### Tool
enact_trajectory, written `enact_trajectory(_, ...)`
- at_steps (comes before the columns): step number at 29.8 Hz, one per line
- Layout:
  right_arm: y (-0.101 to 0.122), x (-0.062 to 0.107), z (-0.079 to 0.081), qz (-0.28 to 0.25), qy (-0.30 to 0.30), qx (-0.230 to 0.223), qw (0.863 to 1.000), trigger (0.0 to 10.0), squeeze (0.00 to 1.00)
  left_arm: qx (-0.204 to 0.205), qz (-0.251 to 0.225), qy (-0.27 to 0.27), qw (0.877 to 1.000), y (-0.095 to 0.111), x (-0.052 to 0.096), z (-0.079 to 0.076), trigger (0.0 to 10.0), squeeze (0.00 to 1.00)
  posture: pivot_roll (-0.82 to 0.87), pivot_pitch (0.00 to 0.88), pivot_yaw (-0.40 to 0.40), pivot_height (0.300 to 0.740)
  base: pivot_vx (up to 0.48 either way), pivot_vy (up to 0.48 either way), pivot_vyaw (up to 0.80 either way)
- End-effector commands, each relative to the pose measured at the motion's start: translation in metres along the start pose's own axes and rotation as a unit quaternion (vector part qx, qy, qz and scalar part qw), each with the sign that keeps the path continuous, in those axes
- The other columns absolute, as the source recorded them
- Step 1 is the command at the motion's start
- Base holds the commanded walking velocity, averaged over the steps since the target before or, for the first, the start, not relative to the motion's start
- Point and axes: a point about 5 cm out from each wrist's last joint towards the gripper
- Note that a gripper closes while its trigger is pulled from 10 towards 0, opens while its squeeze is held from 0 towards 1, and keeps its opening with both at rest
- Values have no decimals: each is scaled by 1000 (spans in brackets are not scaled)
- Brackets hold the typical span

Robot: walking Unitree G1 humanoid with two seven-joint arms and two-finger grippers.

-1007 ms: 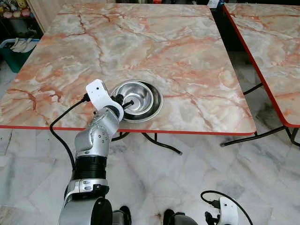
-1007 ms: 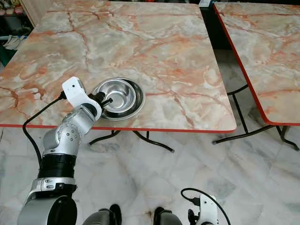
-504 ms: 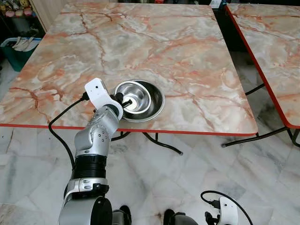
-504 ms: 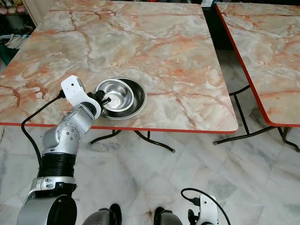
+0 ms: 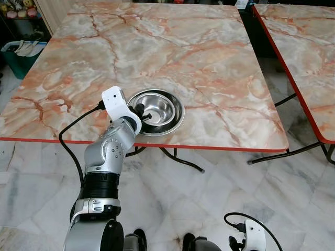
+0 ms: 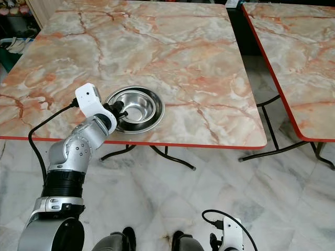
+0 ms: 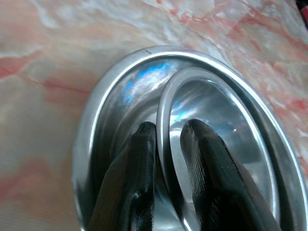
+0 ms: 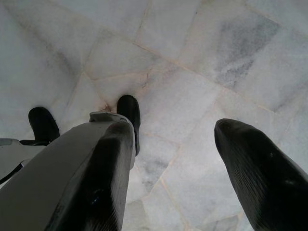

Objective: Setting the table

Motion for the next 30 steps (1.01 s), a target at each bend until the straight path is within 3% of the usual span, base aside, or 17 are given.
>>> enact_trajectory(1,-10,2,-1,16,-1,-3,1000,10000,0,-25,-16,-2,1000,11,2,-2,10000,0,11,209,-16,740,0,0,0)
enact_trajectory(4,-10,2,0,17,0,-2,1000,10000,0,-76,-27,3,997,14,4,-1,10000,0,16,209,-17,740,0,0,0)
enact_trajectory(15,-9,2,-1,16,0,-2,1000,10000,0,-128,-54,-20,990,21,7,-13,10000,0,13,207,-19,740,0,0,0)
enact_trajectory(17,-9,2,-1,16,0,-2,1000,10000,0,-124,-101,-42,986,35,11,-18,10000,0,13,207,-19,740,0,0,0)
enact_trajectory(18,-9,2,-1,16,0,-2,1000,10000,0,-124,-101,-42,986,35,11,-18,10000,0,13,207,-19,740,0,0,0)
enact_trajectory(20,-9,2,0,14,0,-4,1000,10000,0,-135,-166,-44,976,55,17,-16,10000,0,11,207,-19,740,0,0,0)
enact_trajectory(21,-9,2,0,14,0,-4,1000,10000,0,-135,-166,-44,976,55,17,-16,10000,0,11,207,-19,740,0,0,0)
enact_trajectory(23,-9,2,0,13,0,-7,1000,10000,0,-195,-224,2,955,77,24,5,10000,0,14,207,-17,740,0,0,0)
enact_trajectory(25,-9,2,0,13,0,-7,1000,10000,0,-215,-237,29,947,84,27,17,10000,0,15,205,-15,740,0,0,0)
enact_trajectory(27,-9,2,0,12,1,-7,1000,10000,0,-279,-247,84,924,93,31,43,10000,0,15,205,-15,740,0,0,0)
enact_trajectory(29,-9,2,0,12,0,-7,1000,10000,0,-371,-251,151,881,101,39,75,10000,0,15,205,-15,740,0,0,0)
enact_trajectory(30,-9,2,0,12,0,-7,1000,10000,0,-371,-251,151,881,101,39,75,10000,0,15,205,-15,740,0,0,0)
Point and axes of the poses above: a point about 5 cm out from each wrist's last joint towards the gripper, its own x axis pointing back from the gripper into the wrist, its own y axis along the axis of the wrist's last joint, z = x × y, and after that the axes turned 6 degrees about x, right-handed
